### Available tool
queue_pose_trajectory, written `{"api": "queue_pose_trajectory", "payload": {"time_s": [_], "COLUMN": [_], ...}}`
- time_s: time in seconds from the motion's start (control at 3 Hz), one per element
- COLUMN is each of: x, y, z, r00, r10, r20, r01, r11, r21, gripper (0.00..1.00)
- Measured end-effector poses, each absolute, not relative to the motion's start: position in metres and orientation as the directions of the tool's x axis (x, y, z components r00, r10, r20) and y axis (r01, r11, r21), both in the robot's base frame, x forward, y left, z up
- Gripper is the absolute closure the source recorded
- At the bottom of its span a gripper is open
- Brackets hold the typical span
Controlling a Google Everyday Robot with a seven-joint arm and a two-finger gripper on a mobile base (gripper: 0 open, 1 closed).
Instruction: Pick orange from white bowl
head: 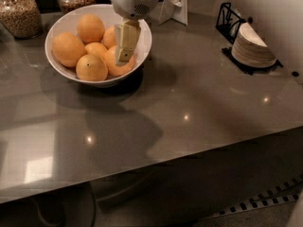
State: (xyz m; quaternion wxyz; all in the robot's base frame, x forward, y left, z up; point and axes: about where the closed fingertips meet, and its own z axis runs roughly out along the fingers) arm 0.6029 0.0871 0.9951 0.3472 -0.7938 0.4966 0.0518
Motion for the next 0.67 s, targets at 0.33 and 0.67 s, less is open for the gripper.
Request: {"api": "queue_pose_trajectory", "payload": {"time_s": [0.33, 0.67], "x": [0.619, 0.641], "y": [0.105, 0.133], "z": [0.993, 0.991], "r00": [0.52, 0.551], "r10": [-0.758, -0.746], "r20": [-0.393, -0.374], "r01": [-0.814, -0.795], "r11": [-0.299, -0.335], "r21": [-0.499, -0.505], "gripper": [0.0, 0.0]}}
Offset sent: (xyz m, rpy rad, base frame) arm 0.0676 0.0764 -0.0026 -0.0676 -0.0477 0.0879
